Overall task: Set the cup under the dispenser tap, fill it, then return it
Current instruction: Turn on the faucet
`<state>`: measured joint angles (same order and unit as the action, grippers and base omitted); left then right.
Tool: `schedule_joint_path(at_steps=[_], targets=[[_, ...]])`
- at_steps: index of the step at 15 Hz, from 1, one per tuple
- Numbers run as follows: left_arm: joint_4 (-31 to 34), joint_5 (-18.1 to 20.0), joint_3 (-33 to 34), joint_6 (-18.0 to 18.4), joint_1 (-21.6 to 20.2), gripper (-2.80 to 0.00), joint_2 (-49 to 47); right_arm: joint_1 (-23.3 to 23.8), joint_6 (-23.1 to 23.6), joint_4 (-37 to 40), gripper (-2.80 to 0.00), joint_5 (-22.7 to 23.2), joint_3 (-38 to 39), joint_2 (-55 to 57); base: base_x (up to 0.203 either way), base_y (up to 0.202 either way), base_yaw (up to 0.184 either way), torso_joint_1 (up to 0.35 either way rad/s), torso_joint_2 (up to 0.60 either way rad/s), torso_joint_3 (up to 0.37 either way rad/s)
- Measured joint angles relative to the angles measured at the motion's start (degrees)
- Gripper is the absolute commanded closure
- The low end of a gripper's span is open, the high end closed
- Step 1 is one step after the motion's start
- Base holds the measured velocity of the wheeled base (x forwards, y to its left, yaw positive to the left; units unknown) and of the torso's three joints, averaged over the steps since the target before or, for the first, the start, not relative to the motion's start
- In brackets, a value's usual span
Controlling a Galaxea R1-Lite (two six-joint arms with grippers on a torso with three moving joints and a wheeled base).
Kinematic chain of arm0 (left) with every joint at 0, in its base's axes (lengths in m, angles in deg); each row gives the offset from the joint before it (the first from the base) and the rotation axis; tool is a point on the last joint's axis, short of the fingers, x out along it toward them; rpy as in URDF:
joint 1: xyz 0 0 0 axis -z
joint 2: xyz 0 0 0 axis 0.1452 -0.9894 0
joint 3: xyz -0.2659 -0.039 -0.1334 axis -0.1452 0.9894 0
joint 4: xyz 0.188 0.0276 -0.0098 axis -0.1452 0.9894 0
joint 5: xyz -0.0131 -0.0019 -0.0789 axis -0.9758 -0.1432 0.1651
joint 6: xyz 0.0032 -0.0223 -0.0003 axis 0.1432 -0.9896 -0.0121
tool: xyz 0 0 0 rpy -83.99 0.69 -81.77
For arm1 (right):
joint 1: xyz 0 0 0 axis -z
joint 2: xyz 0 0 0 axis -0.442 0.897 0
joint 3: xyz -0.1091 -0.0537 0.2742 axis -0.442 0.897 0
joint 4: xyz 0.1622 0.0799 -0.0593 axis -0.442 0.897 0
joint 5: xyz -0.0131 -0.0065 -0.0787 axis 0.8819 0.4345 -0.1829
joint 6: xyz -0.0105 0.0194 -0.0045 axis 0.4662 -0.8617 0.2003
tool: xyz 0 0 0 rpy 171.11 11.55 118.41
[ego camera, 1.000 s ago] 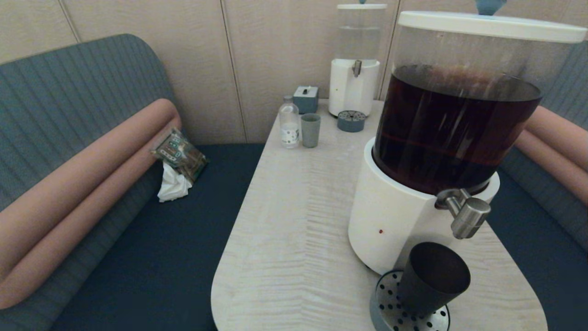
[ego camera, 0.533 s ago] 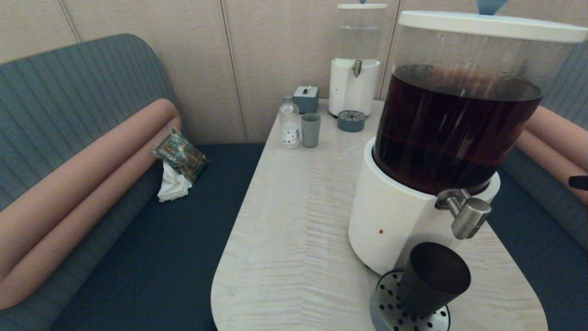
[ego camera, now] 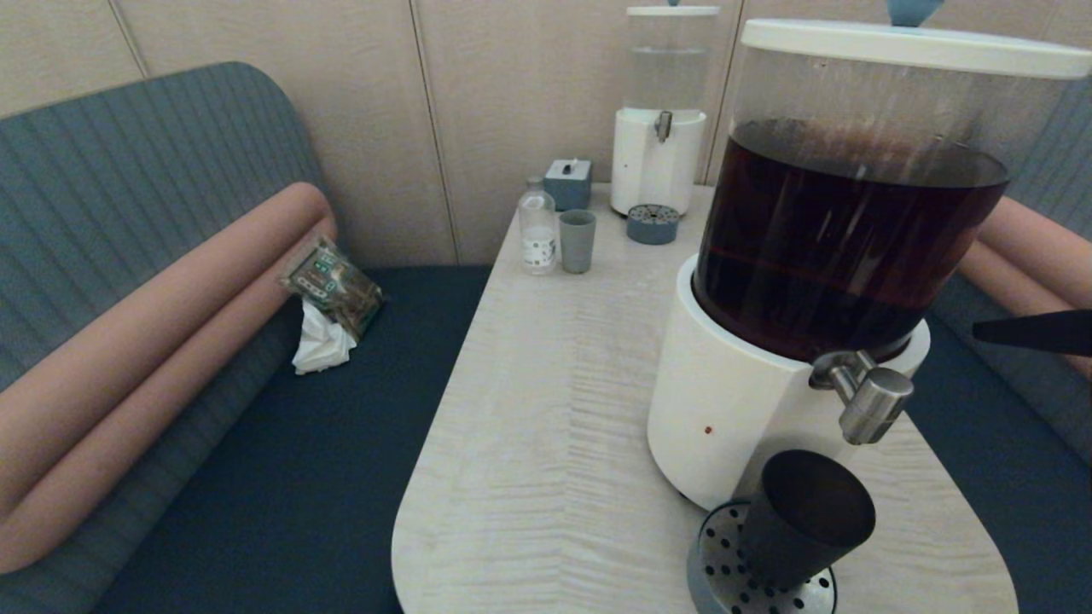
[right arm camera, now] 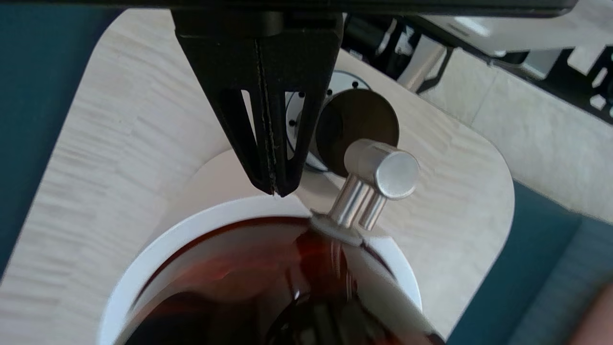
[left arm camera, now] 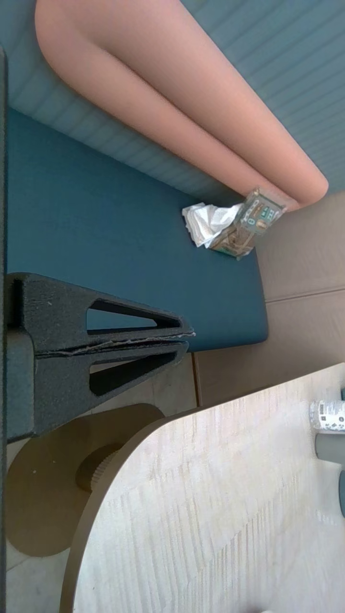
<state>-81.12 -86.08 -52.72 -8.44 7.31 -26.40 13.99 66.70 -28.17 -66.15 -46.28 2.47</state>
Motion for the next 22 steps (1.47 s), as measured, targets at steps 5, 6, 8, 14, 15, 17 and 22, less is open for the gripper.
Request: schedule_joint_path(at_steps=[5,6,8,14,15,17,22], targets=[[-0.02,0.0,0.0,0.01,0.0,0.0,0.0,-1.85,6.2,0.07,0.0,-0.24,3.29,0.38,0.0,0.0,0.0,0.0,0.0,0.0],[0.0,0.02,0.0,0.0,0.0,0.0,0.0,-2.01,6.8,0.11,0.0,-0.17,3.56,0.46,0.0,0.0,0.0,0.0,0.0,0.0],[0.01,0.02,0.0,0.0,0.0,0.0,0.0,-2.45,7.05,0.05,0.0,0.1,3.73,0.65,0.0,0.0,0.0,0.0,0.0,0.0],[0.0,0.0,0.0,0.0,0.0,0.0,0.0,-5.8,7.44,-0.5,0.0,-0.09,3.69,1.66,0.0,0.0,0.0,0.0,0.0,0.0],[0.0,0.0,0.0,0.0,0.0,0.0,0.0,-6.31,8.45,-0.5,0.0,-0.31,3.69,1.95,0.0,0.0,0.0,0.0,0.0,0.0],[0.0,0.0,0.0,0.0,0.0,0.0,0.0,-6.67,10.62,-0.52,0.0,-0.57,3.73,2.65,0.0,0.0,0.0,0.0,0.0,0.0],[0.0,0.02,0.0,0.01,0.0,0.0,0.0,-7.18,11.37,-0.85,0.0,-0.5,3.01,3.55,0.0,0.0,0.0,0.0,0.0,0.0]])
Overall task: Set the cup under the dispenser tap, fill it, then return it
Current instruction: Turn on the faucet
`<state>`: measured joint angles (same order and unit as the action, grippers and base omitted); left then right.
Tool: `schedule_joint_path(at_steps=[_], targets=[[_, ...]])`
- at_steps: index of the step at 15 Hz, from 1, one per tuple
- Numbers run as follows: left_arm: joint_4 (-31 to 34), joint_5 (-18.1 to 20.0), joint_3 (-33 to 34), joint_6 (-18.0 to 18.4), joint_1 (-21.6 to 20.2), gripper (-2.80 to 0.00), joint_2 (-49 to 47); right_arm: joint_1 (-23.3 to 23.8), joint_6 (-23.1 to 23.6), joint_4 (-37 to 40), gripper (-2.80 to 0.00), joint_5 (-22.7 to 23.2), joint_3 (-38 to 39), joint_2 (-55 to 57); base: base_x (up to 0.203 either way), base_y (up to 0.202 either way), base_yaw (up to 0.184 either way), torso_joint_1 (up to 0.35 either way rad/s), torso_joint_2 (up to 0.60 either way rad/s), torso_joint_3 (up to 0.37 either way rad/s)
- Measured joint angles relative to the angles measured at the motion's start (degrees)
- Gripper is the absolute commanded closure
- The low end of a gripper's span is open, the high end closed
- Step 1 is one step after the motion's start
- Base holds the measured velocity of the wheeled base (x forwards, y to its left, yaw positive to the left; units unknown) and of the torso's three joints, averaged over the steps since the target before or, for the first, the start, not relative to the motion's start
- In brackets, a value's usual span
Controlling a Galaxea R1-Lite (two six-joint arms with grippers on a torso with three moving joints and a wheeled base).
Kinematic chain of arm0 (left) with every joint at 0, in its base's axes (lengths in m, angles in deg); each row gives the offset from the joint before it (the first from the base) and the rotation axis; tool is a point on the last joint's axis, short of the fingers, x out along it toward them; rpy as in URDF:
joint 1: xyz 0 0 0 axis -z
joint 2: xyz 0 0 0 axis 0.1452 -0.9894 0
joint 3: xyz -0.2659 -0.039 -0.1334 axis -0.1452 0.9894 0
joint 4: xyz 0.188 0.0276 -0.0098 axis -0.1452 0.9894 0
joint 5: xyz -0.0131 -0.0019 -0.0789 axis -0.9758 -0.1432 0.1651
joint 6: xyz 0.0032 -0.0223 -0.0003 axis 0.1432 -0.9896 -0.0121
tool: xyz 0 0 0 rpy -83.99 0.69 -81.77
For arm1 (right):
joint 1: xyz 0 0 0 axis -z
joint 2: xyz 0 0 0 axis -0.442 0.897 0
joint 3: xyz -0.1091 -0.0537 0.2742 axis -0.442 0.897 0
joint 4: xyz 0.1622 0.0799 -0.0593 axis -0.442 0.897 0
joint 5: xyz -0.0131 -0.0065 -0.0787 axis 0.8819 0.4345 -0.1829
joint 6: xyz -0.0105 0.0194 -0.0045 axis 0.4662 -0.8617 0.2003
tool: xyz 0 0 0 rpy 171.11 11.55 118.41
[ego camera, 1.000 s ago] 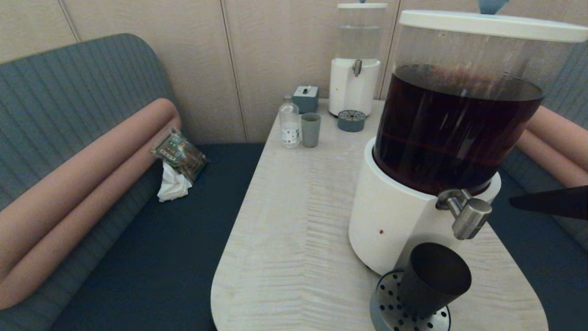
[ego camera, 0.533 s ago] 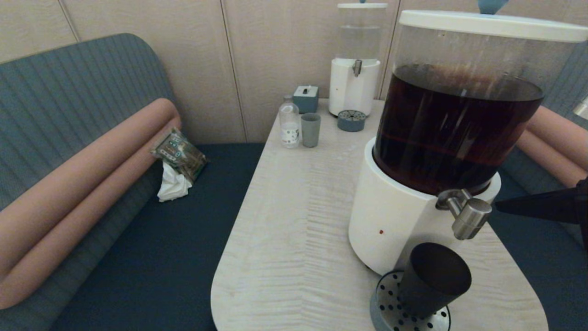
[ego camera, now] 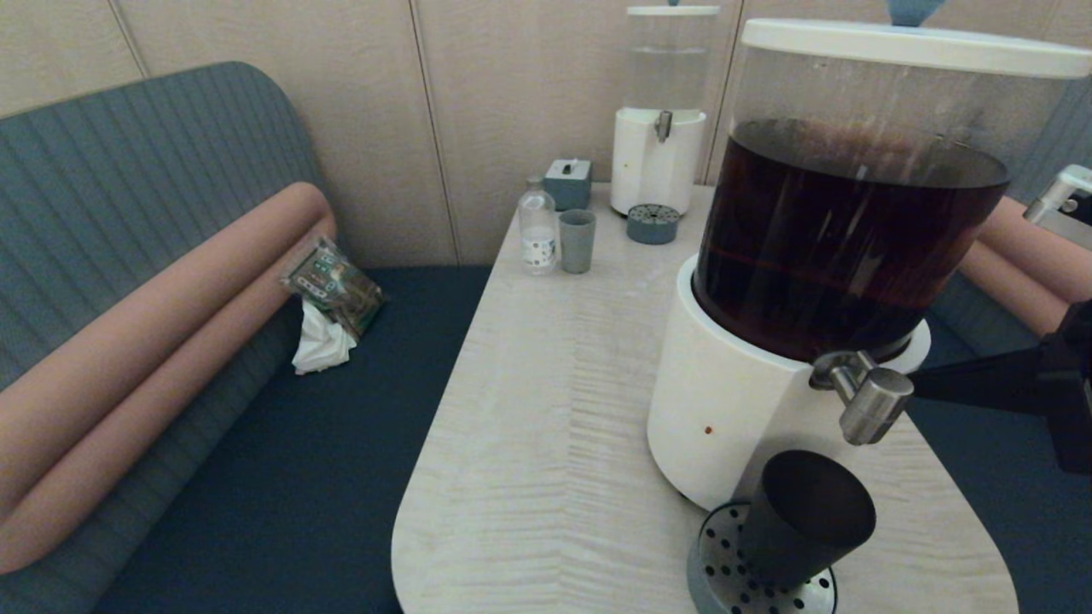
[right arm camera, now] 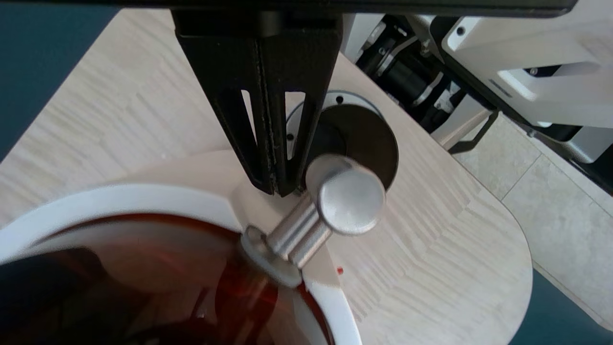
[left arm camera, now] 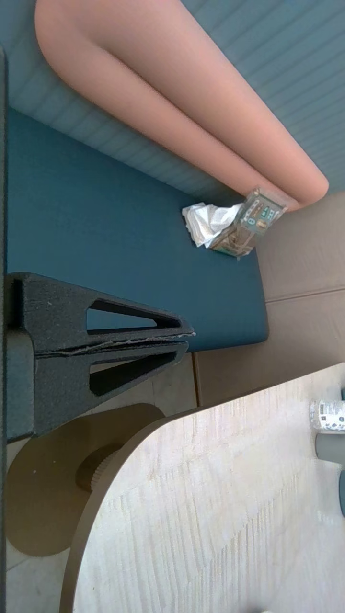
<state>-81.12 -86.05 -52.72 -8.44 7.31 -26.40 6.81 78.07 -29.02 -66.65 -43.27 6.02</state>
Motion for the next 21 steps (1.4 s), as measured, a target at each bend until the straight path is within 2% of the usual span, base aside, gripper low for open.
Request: schedule_joint_path(at_steps=[10,21], targets=[[0.0,-0.02,0.0,-0.01,0.0,0.0,0.0,-1.2,0.22,-2.52,0.0,0.26,-0.14,1.67,0.0,0.0,0.0,0.0,0.0,0.0],[0.0,-0.02,0.0,-0.04,0.0,0.0,0.0,-4.58,0.18,-5.37,0.0,-0.15,0.69,2.56,0.0,0.0,0.0,0.0,0.0,0.0]])
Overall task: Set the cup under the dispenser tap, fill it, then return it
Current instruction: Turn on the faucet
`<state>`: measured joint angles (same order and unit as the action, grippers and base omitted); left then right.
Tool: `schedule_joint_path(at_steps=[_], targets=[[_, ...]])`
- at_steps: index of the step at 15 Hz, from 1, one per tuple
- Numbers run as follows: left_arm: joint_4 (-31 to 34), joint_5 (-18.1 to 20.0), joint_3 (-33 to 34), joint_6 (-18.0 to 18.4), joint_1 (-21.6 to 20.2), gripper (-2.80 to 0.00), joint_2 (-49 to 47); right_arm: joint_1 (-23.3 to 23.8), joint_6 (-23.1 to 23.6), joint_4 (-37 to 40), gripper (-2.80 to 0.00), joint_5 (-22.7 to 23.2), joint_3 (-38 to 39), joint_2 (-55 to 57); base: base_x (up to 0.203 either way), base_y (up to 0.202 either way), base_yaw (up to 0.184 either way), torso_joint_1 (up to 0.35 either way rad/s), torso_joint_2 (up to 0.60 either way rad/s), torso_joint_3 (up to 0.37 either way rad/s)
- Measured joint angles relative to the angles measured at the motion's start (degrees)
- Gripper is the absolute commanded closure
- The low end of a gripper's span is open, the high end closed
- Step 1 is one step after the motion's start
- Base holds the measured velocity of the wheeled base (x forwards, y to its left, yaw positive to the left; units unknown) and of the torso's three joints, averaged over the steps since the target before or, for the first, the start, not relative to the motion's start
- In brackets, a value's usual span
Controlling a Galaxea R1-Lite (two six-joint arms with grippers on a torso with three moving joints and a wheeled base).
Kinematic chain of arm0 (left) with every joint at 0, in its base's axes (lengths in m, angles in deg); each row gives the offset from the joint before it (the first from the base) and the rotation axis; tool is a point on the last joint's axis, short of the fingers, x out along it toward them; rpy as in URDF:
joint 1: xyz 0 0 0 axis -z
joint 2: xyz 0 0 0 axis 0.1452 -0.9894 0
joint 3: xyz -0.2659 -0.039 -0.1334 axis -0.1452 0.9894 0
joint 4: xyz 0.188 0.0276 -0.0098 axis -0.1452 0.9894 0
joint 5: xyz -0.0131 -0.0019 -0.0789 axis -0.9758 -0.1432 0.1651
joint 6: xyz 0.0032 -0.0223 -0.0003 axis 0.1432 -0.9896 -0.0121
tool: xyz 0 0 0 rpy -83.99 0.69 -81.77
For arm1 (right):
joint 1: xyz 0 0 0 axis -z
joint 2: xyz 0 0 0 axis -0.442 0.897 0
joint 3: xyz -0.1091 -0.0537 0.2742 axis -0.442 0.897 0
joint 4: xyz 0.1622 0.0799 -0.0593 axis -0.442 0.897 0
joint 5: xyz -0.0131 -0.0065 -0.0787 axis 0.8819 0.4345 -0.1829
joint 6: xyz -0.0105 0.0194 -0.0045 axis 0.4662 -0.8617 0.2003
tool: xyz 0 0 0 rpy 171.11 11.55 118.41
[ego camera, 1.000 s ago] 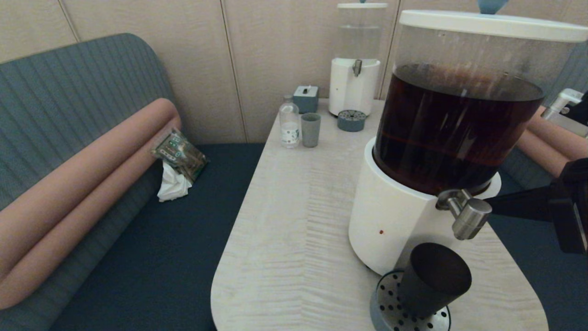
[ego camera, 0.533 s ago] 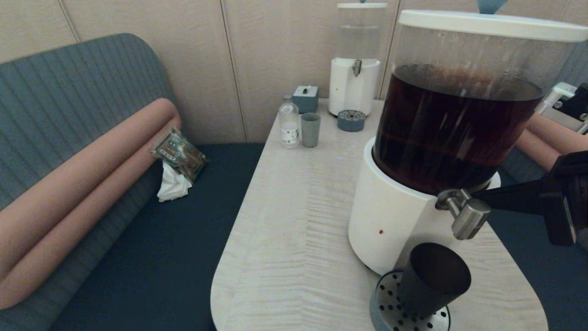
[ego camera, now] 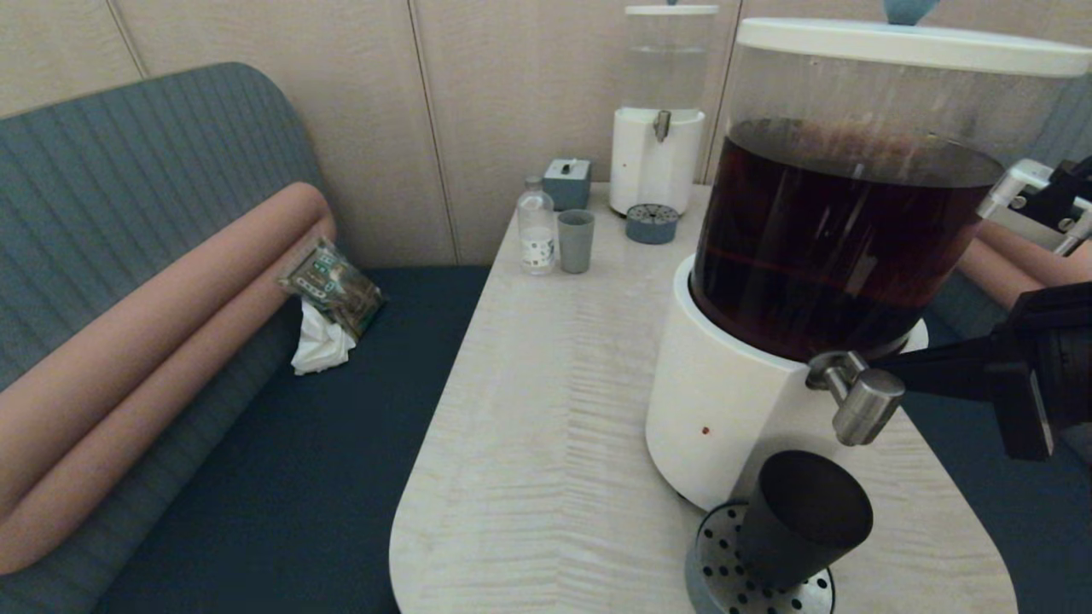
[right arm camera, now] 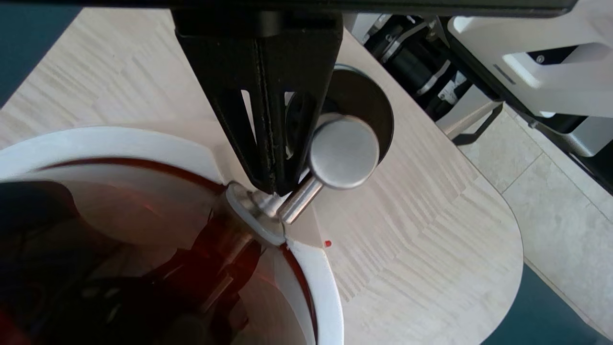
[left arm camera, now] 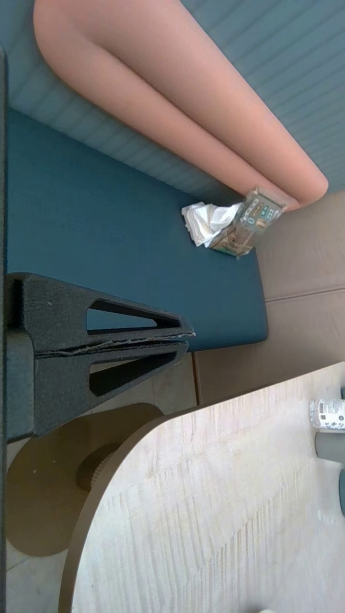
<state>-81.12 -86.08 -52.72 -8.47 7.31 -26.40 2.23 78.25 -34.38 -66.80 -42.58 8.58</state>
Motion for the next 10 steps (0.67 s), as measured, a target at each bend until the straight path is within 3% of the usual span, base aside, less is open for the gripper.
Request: schedule_joint_path(at_steps=[10], targets=[[-0.02,0.0,0.0,0.02,-0.01,0.0,0.0,-2.04,0.09,-3.52,0.0,0.78,0.05,0.61,0.0,0.0,0.0,0.0,0.0,0.0]])
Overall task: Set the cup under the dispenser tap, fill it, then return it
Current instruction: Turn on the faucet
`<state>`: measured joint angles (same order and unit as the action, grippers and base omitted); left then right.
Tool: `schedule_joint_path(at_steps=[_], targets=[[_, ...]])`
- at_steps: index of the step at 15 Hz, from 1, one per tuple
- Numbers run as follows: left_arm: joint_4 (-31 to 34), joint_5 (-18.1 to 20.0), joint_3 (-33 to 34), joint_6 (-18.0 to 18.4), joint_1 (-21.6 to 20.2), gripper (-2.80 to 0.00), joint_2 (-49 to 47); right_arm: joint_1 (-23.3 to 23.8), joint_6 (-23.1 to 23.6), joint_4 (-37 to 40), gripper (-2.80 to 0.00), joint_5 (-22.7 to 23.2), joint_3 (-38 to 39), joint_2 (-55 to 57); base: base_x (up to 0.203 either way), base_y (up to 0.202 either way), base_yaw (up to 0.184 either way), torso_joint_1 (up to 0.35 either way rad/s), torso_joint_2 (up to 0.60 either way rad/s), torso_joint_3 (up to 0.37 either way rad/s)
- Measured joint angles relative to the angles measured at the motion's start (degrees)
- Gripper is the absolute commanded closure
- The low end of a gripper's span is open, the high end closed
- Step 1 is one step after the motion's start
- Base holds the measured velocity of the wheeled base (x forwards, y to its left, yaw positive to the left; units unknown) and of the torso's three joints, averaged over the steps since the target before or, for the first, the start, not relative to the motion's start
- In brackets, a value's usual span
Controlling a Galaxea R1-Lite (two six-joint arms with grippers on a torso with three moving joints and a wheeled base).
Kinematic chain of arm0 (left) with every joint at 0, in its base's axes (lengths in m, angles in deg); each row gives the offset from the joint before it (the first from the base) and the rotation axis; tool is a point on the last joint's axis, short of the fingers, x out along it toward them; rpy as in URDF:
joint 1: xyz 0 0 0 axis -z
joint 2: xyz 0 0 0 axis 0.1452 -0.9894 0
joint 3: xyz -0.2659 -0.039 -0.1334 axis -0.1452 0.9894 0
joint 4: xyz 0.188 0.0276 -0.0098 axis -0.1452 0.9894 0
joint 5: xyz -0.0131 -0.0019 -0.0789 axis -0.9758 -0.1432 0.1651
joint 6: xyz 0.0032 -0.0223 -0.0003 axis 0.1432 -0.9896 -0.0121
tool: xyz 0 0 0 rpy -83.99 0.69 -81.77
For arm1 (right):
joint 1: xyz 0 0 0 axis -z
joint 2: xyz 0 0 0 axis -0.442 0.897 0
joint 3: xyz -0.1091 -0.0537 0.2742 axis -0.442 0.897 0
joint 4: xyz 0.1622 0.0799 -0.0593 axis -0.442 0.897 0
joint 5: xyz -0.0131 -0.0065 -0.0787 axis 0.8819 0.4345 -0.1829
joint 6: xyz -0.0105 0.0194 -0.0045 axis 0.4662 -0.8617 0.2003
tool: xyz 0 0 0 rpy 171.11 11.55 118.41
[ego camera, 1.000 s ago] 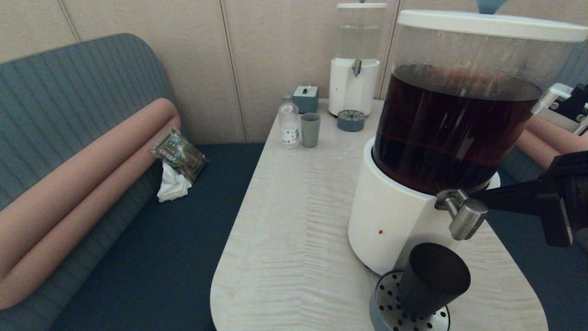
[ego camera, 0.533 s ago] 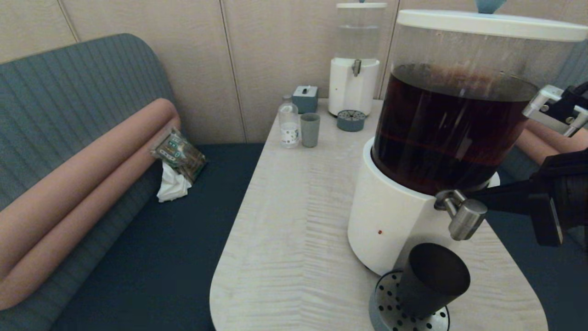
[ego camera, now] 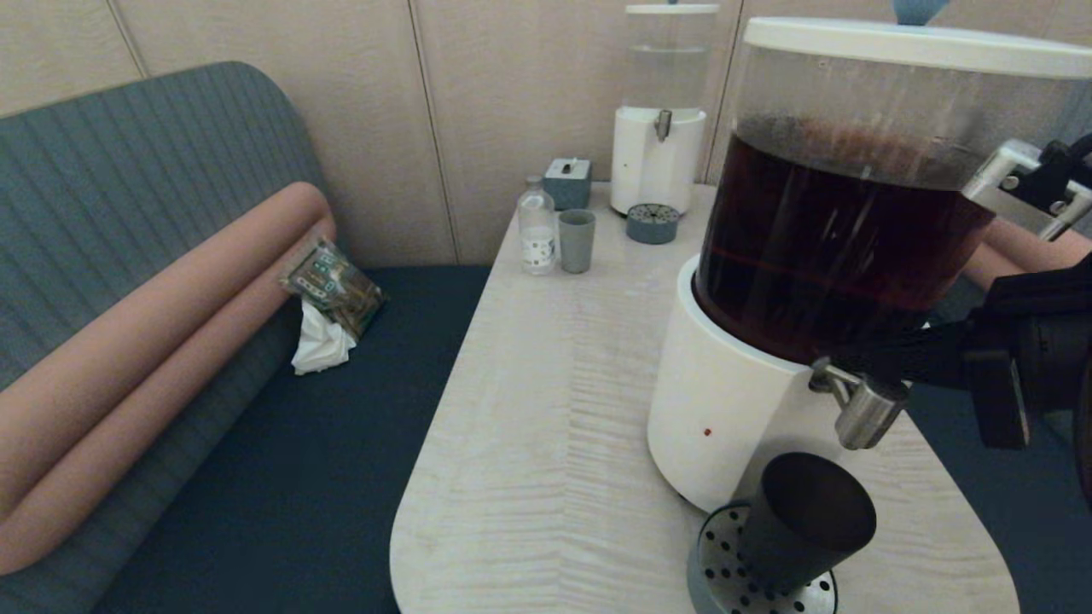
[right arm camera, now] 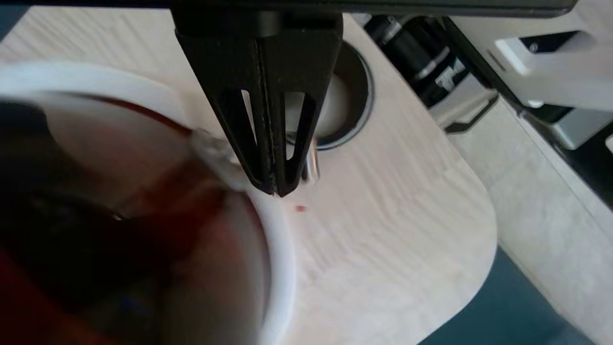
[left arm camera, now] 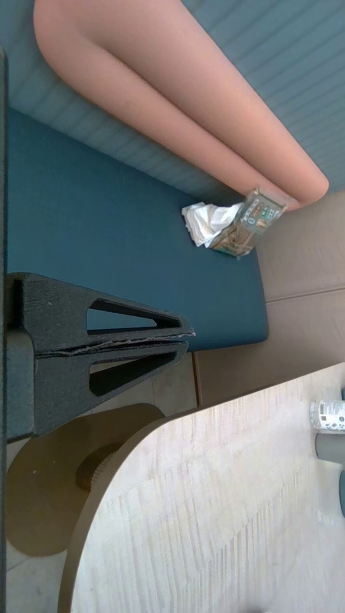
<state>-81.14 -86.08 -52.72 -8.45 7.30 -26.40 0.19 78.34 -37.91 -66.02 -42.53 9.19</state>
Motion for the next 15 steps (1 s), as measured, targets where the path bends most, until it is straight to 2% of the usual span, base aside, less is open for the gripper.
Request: schedule_joint_path(at_steps=[9,15], targets=[[0.04,0.0,0.0,0.0,0.01,0.0,0.0,-0.11,-0.2,-0.93,0.0,-0.6,0.64,-0.55,0.0,0.0,0.0,0.0,0.0,0.0],[0.02,0.03,0.0,0.0,0.01,0.0,0.0,4.13,-0.25,-1.42,0.0,-1.07,0.75,-3.16,0.0,0.0,0.0,0.0,0.0,0.0]])
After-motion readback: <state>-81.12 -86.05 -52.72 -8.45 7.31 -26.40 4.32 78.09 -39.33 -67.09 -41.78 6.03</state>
